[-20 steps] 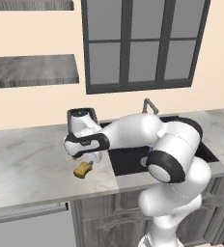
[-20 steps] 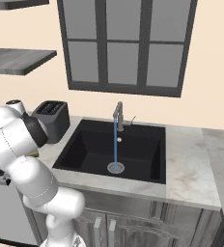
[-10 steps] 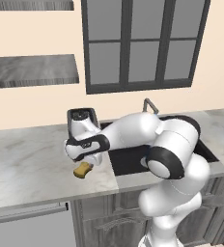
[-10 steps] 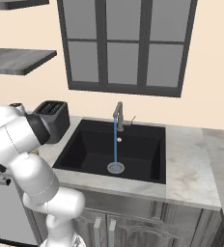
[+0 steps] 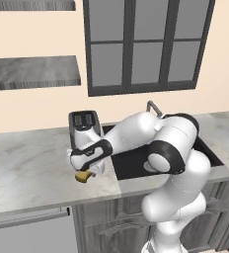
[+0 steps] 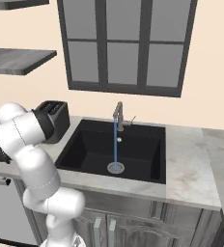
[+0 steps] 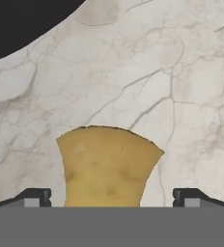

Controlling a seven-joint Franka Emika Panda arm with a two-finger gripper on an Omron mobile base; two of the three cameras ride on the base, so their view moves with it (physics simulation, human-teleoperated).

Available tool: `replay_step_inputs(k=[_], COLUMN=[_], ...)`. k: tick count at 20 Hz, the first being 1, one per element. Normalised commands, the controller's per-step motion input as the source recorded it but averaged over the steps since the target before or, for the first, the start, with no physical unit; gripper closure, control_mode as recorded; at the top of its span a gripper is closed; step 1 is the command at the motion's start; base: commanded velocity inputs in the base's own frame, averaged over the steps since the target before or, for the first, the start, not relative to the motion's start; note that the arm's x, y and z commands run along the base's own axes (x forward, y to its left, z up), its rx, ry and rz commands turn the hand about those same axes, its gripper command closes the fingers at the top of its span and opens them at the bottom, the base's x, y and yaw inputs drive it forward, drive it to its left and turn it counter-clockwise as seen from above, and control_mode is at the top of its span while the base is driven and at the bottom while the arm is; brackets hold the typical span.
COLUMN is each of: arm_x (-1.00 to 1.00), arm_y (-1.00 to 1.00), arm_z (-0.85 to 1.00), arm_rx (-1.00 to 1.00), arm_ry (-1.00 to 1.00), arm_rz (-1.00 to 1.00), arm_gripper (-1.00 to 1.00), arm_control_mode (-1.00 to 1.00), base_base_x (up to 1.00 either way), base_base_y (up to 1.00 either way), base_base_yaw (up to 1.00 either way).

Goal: Soak the sponge with water for a few seconds and then drop it inside the sink.

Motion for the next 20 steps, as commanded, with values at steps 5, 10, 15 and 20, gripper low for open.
replay_step_inputs(k=[5,10,15,20], arm_x=[0.12,0.08,0.00,0.00], arm_y=[0.00,0.00,0.00,0.00], arm_z=[-0.23,-0.11,0.00,0.00], arm_rx=[0.00,0.00,0.00,0.00], arm_ry=[0.00,0.00,0.00,0.00], arm_rz=[0.00,0.00,0.00,0.00], arm_gripper=[-1.00,-1.00,-1.00,1.00], arm_control_mode=[-1.00,-1.00,-1.00,-1.00], base_base_x=[0.00,0.00,0.00,0.00], base_base_y=[0.00,0.00,0.00,0.00], base_base_yaw=[0.00,0.00,0.00,0.00])
